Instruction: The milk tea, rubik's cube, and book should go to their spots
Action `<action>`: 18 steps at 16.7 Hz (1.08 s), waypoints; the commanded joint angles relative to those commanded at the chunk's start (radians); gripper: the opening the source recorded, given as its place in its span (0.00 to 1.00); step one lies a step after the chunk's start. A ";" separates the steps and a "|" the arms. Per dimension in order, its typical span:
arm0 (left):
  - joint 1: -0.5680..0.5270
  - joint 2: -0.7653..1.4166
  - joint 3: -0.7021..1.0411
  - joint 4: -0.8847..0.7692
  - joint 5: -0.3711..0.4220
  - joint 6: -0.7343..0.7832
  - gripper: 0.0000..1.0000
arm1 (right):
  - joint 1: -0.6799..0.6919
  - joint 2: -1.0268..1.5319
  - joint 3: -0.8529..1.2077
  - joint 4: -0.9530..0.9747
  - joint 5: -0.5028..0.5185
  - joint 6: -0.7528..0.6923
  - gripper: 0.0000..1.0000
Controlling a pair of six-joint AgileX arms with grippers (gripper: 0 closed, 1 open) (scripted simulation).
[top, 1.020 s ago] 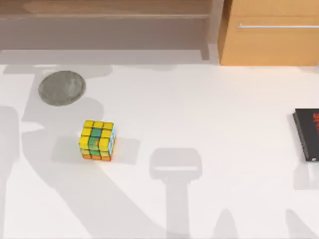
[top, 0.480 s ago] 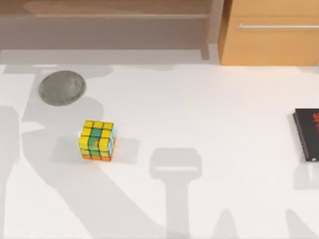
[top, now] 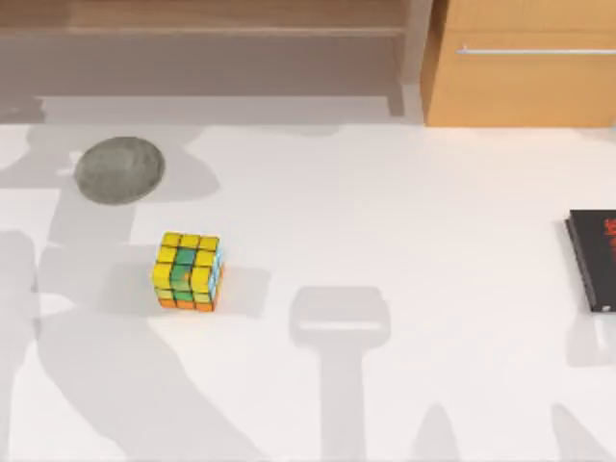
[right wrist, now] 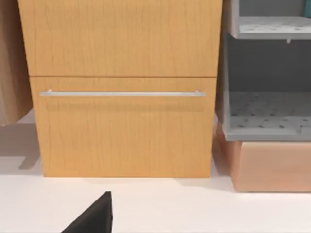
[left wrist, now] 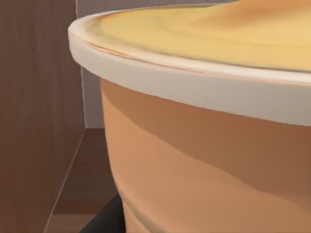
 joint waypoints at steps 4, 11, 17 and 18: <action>0.024 -0.073 -0.087 0.027 0.017 -0.004 0.00 | 0.000 0.000 0.000 0.000 0.000 0.000 1.00; 0.035 -0.089 -0.148 0.085 -0.037 0.000 0.00 | 0.000 0.000 0.000 0.000 0.000 0.000 1.00; -0.001 -0.070 -0.413 0.358 -0.283 0.012 0.00 | 0.000 0.000 0.000 0.000 0.000 0.000 1.00; -0.032 -0.056 -0.449 0.403 -0.331 0.012 0.00 | 0.000 0.000 0.000 0.000 0.000 0.000 1.00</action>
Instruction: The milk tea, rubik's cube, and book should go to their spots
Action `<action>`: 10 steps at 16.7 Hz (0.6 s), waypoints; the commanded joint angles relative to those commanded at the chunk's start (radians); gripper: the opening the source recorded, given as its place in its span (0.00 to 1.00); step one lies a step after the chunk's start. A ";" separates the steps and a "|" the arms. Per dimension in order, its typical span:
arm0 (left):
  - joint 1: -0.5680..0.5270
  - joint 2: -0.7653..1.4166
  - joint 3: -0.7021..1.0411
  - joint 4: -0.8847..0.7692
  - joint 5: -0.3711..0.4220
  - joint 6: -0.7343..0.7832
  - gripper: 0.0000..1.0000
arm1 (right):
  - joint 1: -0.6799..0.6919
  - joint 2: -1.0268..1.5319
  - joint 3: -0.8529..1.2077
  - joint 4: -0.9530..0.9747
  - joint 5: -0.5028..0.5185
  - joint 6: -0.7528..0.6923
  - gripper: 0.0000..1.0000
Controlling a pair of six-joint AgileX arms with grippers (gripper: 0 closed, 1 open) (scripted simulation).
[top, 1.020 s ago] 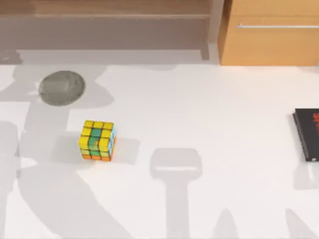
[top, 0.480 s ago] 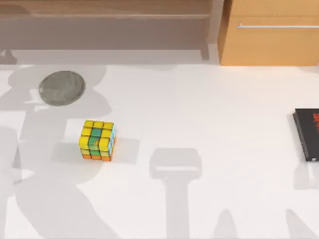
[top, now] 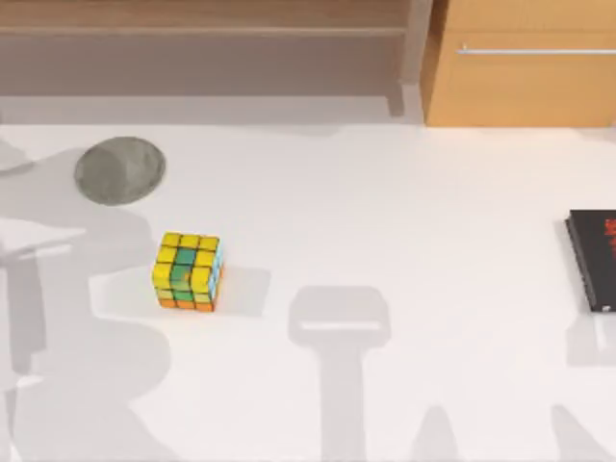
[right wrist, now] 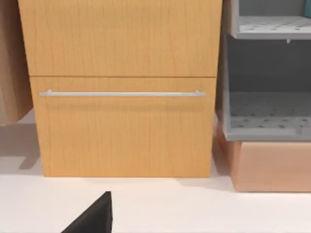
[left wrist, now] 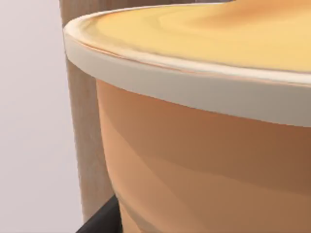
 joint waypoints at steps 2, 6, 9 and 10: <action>-0.088 0.039 -0.049 0.076 -0.084 -0.002 0.00 | 0.000 0.000 0.000 0.000 0.000 0.000 1.00; -0.306 0.123 -0.056 0.153 -0.177 -0.008 0.00 | 0.000 0.000 0.000 0.000 0.000 0.000 1.00; -0.436 0.172 0.006 0.162 -0.188 -0.012 0.00 | 0.000 0.000 0.000 0.000 0.000 0.000 1.00; -0.462 0.185 0.027 0.162 -0.187 -0.013 0.00 | 0.000 0.000 0.000 0.000 0.000 0.000 1.00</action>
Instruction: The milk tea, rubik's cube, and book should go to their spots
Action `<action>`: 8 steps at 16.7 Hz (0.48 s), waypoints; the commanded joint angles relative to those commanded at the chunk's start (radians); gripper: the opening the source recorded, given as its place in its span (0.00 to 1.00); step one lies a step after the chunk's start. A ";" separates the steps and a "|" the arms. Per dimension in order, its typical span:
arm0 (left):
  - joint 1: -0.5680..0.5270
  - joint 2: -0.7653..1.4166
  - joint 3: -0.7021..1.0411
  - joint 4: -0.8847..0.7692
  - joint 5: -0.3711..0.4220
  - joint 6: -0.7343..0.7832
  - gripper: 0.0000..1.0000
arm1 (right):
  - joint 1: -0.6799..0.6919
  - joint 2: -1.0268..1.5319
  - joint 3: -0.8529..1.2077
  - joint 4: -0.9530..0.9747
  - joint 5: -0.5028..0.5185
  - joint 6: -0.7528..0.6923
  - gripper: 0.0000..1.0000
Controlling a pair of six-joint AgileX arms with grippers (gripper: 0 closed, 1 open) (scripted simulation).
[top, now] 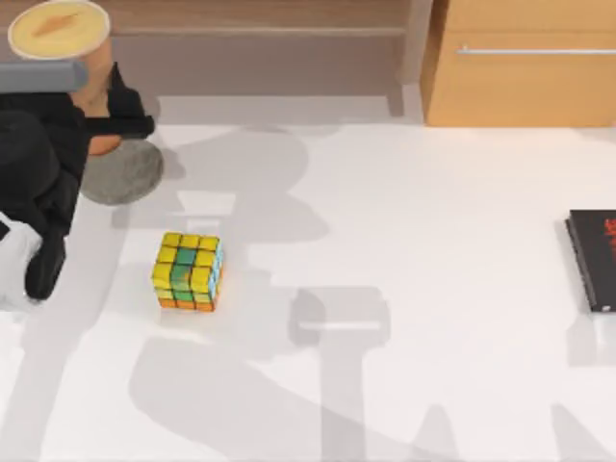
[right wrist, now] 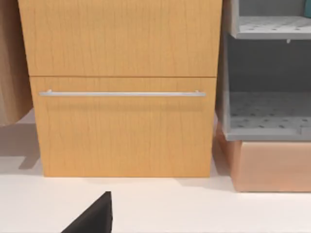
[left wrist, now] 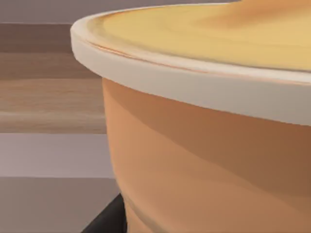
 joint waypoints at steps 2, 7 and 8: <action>-0.019 0.007 0.015 -0.002 0.002 -0.001 0.00 | 0.000 0.000 0.000 0.000 0.000 0.000 1.00; -0.016 0.003 0.011 -0.001 0.002 0.001 0.00 | 0.000 0.000 0.000 0.000 0.000 0.000 1.00; -0.016 0.005 0.007 0.005 0.002 0.000 0.00 | 0.000 0.000 0.000 0.000 0.000 0.000 1.00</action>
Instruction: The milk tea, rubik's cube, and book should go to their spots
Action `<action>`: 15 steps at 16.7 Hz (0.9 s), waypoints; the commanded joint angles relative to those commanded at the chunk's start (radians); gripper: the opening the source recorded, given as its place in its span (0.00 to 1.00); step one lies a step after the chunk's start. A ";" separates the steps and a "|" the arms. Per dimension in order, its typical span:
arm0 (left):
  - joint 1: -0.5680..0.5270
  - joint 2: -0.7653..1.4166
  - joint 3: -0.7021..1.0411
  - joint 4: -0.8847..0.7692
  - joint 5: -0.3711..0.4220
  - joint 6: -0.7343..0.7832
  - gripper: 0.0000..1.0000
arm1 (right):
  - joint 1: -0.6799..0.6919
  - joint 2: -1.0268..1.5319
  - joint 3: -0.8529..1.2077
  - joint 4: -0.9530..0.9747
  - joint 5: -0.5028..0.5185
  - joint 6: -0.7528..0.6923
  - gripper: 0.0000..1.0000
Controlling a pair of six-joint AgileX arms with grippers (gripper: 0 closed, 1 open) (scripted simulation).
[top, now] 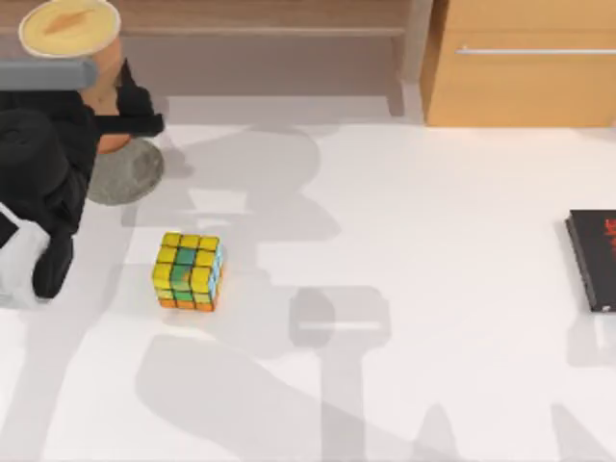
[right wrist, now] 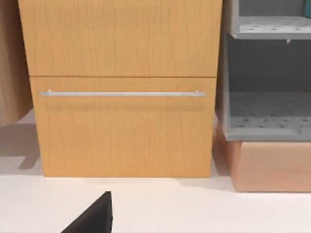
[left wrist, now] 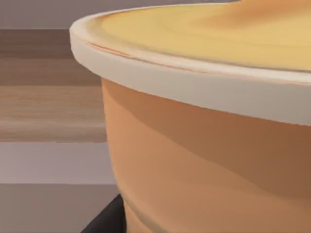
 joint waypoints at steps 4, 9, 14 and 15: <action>-0.005 0.029 -0.025 0.048 -0.004 -0.006 0.00 | 0.000 0.000 0.000 0.000 0.000 0.000 1.00; -0.005 0.100 -0.003 0.101 -0.002 -0.004 0.00 | 0.000 0.000 0.000 0.000 0.000 0.000 1.00; -0.003 0.123 0.012 0.110 0.001 -0.001 0.00 | 0.000 0.000 0.000 0.000 0.000 0.000 1.00; -0.003 0.123 0.012 0.110 0.001 -0.001 0.00 | 0.000 0.000 0.000 0.000 0.000 0.000 1.00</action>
